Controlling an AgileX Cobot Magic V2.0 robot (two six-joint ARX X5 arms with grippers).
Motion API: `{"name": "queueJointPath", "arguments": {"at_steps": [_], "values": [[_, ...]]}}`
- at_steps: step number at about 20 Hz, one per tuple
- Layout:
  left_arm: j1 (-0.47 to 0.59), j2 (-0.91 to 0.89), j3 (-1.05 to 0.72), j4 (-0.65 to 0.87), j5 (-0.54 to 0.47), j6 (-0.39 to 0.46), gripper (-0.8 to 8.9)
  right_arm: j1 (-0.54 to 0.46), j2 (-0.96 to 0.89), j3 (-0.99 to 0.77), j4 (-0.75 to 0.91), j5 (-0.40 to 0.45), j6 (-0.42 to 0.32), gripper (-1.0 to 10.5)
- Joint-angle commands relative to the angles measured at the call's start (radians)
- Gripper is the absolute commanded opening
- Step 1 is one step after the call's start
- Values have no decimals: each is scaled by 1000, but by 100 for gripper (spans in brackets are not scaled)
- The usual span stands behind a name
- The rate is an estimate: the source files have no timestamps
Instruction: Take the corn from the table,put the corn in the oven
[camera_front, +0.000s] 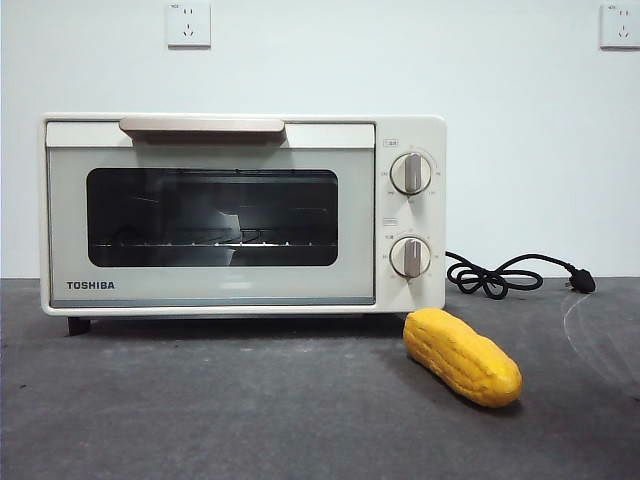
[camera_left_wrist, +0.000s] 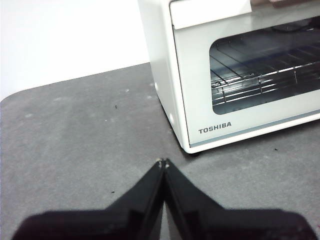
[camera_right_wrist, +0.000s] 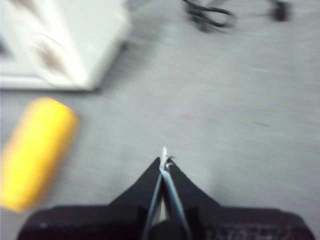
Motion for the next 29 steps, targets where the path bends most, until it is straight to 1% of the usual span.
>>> {"name": "queueJointPath", "arguments": {"at_steps": [1,2,3,5,6,7,8,10,13,15,18,21,23,25,27,29], "values": [[2,1,-5,6,5,4,-4,-1,0,-7,63,-42,287,-11],[2,1,-5,16,35,-24,-4,-1,0,-7,87,-40,386,-11],[2,1,-4,28,75,-91,-3,-1,0,-7,110,-39,462,-11],[2,1,-4,42,138,-297,-4,-1,0,-7,183,-26,507,-11],[2,1,-4,55,166,-401,-4,-1,0,-6,211,-12,517,-11],[2,2,-4,55,189,-480,-3,-1,0,-6,230,-8,541,-11],[2,2,-4,47,196,-528,-3,-1,0,-6,236,-8,557,-11],[2,2,-4,23,206,-592,-3,-1,0,-6,225,-2,589,-11],[1,5,-4,10,219,-642,-3,-1,0,-6,202,5,598,-11],[1,8,-4,11,219,-644,-3,-1,0,-6,180,5,618,-11],[1,10,-4,11,221,-646,-4,-1,0,-6,151,3,622,2],[1,10,-4,24,301,-669,-4,-1,0,-6,154,-22,637,1],[1,15,-4,55,381,-669,-4,-1,0,-6,187,-47,640,1],[1,23,-2,90,462,-671,-4,-1,0,-6,246,-90,640,1],[1,33,8,101,506,-679,-5,-1,0,-6,309,-130,642,1],[1,48,30,85,521,-694,-5,-1,3,-5,361,-170,671,1]]}}
